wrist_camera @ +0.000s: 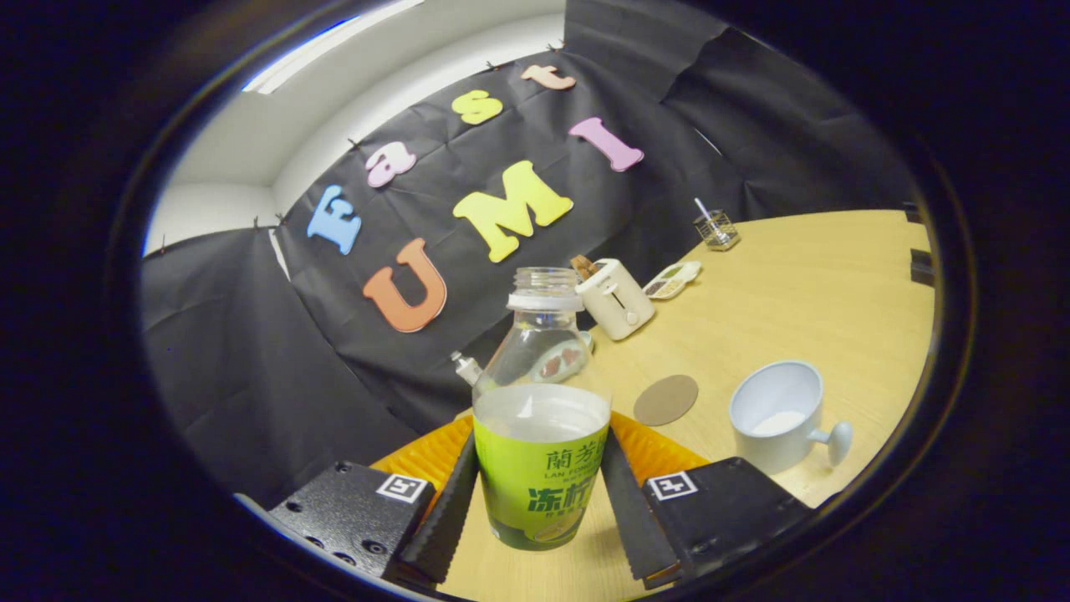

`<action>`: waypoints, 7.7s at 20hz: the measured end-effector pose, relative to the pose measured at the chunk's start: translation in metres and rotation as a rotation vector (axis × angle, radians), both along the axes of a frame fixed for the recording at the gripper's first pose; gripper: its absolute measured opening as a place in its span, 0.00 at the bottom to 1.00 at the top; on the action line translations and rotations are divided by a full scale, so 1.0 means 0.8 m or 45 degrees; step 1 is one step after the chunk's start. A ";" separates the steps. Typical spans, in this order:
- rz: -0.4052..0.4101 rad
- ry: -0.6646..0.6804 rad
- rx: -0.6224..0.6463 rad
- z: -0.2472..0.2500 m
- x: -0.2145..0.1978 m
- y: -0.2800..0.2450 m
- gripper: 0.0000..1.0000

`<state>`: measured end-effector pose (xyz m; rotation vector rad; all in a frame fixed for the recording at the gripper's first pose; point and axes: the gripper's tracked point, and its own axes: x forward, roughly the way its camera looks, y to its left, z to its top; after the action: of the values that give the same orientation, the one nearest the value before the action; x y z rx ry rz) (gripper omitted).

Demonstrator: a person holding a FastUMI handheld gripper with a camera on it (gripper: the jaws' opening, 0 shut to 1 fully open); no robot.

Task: Take the bottle from table, then pour the juice into the cup, finally place the bottle on the coaster

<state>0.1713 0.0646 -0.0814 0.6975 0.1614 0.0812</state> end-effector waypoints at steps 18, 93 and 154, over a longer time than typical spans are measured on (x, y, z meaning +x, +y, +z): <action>0.069 0.032 0.882 0.020 0.011 -0.012 0.80; 0.174 -0.207 2.160 0.163 -0.003 -0.105 0.80; -0.290 0.021 -0.761 0.141 0.080 -0.130 0.82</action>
<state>0.2355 -0.0395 0.0316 0.1165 0.1122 -0.1868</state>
